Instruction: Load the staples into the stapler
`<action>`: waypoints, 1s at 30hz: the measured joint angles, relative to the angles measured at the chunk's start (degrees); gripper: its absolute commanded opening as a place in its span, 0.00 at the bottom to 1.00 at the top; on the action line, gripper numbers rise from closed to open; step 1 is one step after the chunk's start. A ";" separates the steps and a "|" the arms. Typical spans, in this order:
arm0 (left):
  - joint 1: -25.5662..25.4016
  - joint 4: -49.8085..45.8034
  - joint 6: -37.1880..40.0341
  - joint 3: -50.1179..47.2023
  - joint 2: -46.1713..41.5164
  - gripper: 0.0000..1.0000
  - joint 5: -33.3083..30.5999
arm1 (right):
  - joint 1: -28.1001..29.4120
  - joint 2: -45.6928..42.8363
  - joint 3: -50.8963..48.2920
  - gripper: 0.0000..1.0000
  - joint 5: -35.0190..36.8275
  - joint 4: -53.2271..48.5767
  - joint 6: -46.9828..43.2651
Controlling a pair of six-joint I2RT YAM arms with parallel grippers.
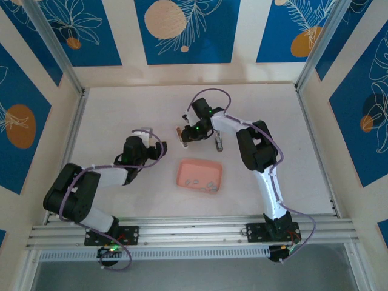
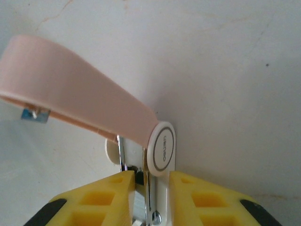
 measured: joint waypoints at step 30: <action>1.05 -3.28 -4.96 26.01 21.55 0.78 18.69 | -5.46 -28.55 -24.98 0.43 1.88 8.41 3.72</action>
